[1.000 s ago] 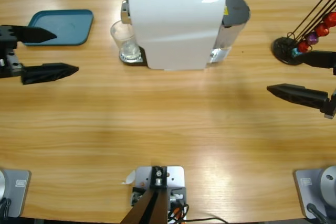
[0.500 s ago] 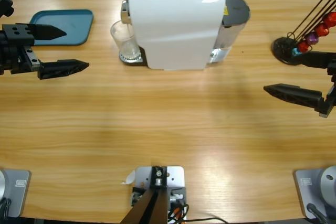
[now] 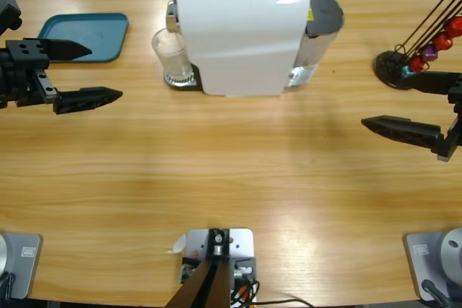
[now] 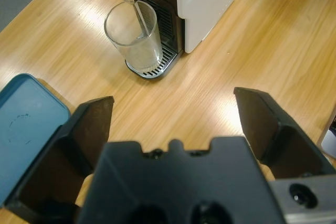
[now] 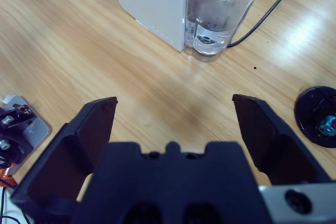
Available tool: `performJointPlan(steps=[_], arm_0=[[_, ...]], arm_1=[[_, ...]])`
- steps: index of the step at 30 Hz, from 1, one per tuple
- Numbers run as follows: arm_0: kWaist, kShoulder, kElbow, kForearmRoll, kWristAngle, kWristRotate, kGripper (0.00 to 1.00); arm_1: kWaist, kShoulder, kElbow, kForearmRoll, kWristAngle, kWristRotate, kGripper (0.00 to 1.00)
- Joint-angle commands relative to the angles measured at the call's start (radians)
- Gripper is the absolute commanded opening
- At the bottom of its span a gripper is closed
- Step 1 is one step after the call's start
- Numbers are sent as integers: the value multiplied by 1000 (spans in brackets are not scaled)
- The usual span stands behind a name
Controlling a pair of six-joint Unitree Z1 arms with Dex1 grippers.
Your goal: Pour coffee
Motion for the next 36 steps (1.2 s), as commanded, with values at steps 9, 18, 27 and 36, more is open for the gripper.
performJointPlan(steps=[9, 18, 27, 36], arm_0=[[12, -29, 52, -11, 23, -4, 991], [16, -39, 63, -11, 30, -4, 991], [16, -44, 66, -11, 36, -4, 991], [16, -57, 72, -11, 36, -11, 991]], arm_1=[[8, -124, -53, 49, 7, -5, 1000], [8, -172, -48, 80, 27, 31, 1000], [8, -168, -48, 87, 33, 39, 1000], [8, -162, -45, 84, 27, 44, 1000]])
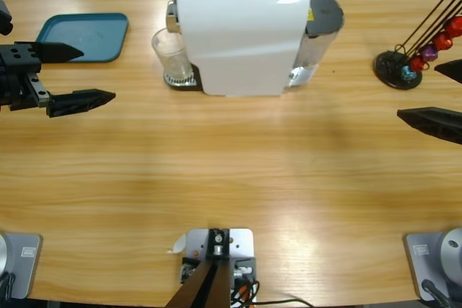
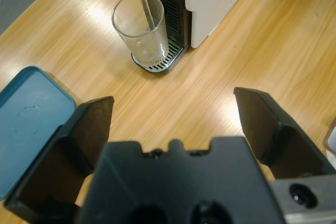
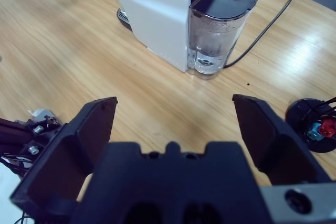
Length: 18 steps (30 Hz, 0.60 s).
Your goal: Pour coffee
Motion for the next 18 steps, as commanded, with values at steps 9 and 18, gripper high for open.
performJointPlan(steps=[9, 18], arm_0=[[9, -36, 47, -10, 12, -18, 991], [9, -36, 48, -10, 14, -18, 991]], arm_1=[[-9, 33, -86, 185, 4, -30, 1000], [-9, -9, -71, 175, -8, -31, 1000]])
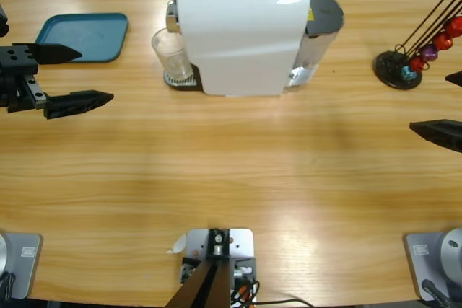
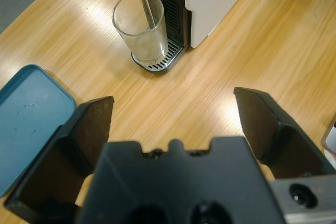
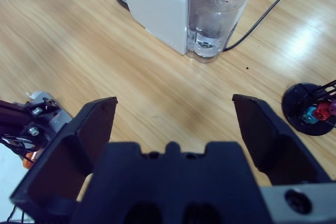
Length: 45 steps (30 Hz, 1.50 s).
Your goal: Pour coffee
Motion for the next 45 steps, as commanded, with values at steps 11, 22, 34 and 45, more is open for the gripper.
performJointPlan(steps=[11, 22, 34, 45], arm_0=[[9, -22, 40, -10, 14, -10, 991], [9, -15, 41, -17, 14, -12, 991], [10, -3, 41, -24, 14, -6, 991], [10, 13, 39, -35, 14, -9, 991]], arm_1=[[-9, -20, 20, 8, -13, -11, 1000], [-9, -20, 20, 8, -13, -11, 1000], [-9, -29, 22, 8, -14, -11, 1000], [-9, -33, 24, 6, -14, -11, 1000]])
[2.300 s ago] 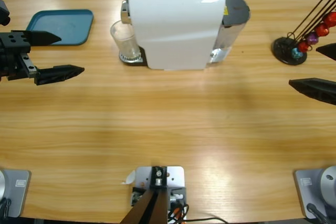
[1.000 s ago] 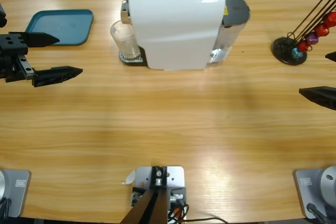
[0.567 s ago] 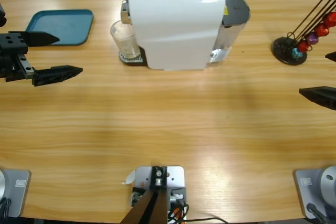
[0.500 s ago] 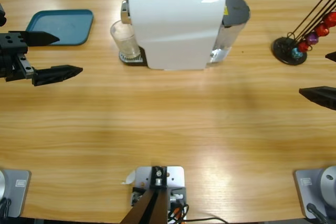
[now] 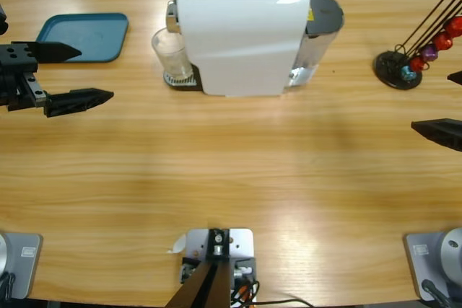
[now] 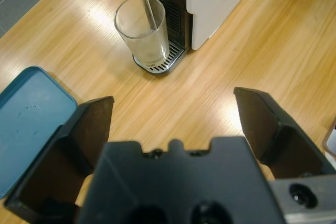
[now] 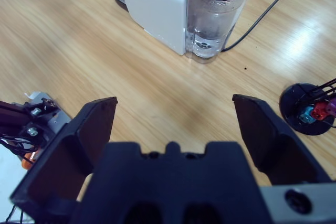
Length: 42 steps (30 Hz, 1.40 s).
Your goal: Pour coffee
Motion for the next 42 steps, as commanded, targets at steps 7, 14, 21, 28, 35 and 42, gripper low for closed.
performJointPlan(steps=[7, 14, 21, 28, 35, 42], arm_0=[[8, 10, 37, -25, 13, -8, 991], [8, 10, 37, -26, 13, -8, 991], [8, 10, 37, -26, 13, -9, 991], [8, 16, 37, -28, 13, -7, 991], [19, 15, 35, -33, 11, -1, 1000], [47, 35, 30, -42, -15, 55, 1000]], arm_1=[[-9, -29, 24, 4, -9, -10, 1000], [-9, -29, 24, 4, -9, -10, 1000], [-9, -25, 24, 4, -13, -7, 1000], [-9, -22, 23, 4, -13, -6, 1000], [-9, -22, 24, 4, -29, 4, 1000], [-9, -10, 21, 3, -29, 4, 1000]])
